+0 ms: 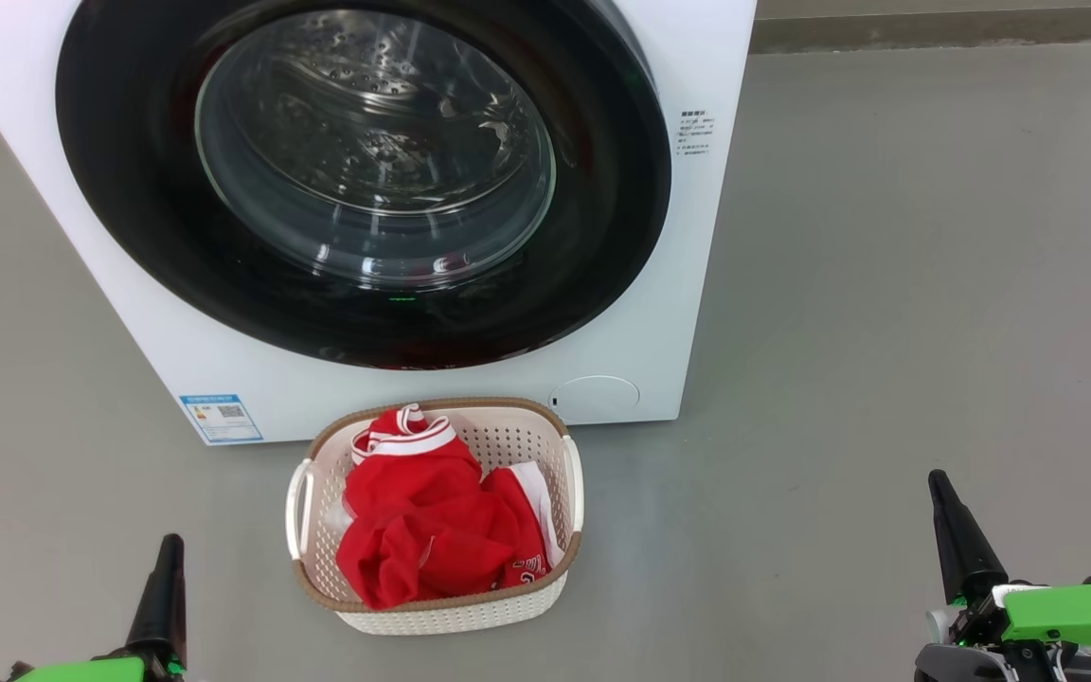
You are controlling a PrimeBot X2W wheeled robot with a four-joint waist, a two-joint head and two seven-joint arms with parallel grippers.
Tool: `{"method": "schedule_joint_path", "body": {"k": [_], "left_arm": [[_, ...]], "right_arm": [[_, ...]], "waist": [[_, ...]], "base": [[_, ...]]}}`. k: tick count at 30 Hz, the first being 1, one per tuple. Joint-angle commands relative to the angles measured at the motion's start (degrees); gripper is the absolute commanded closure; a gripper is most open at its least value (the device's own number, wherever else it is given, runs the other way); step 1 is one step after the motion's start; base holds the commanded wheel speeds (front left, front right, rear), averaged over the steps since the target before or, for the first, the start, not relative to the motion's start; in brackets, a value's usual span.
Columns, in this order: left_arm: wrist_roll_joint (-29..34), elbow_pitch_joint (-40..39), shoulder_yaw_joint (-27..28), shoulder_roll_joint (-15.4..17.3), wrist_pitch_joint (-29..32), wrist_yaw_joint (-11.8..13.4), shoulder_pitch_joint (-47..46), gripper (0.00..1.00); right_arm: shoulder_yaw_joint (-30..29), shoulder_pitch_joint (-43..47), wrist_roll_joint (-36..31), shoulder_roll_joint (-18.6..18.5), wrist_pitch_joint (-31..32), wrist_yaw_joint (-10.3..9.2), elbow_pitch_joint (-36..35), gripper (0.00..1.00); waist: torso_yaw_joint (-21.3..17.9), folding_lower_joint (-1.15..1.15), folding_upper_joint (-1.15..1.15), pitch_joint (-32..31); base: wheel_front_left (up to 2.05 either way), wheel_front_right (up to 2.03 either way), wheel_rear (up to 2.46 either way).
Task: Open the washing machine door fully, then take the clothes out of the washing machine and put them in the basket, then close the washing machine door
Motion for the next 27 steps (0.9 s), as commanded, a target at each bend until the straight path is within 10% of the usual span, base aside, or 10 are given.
{"method": "schedule_joint_path", "body": {"k": [1, 27], "left_arm": [[0.07, -1.13, 1.91, 0.89, 0.45, -0.66, -2.22, 1.0], [0.08, -1.13, 1.92, 0.88, 0.46, -0.66, -2.22, 1.0]], "right_arm": [[1.25, -0.63, 0.19, -0.14, 0.48, 0.09, -1.75, 1.0], [1.25, -0.63, 0.18, -0.14, 0.49, 0.09, -1.75, 1.0]], "waist": [[0.0, 0.0, 0.0, 0.0], [0.0, 0.0, 0.0, 0.0]], "base": [[0.0, 0.0, 0.0], [0.0, 0.0, 0.0]]}}
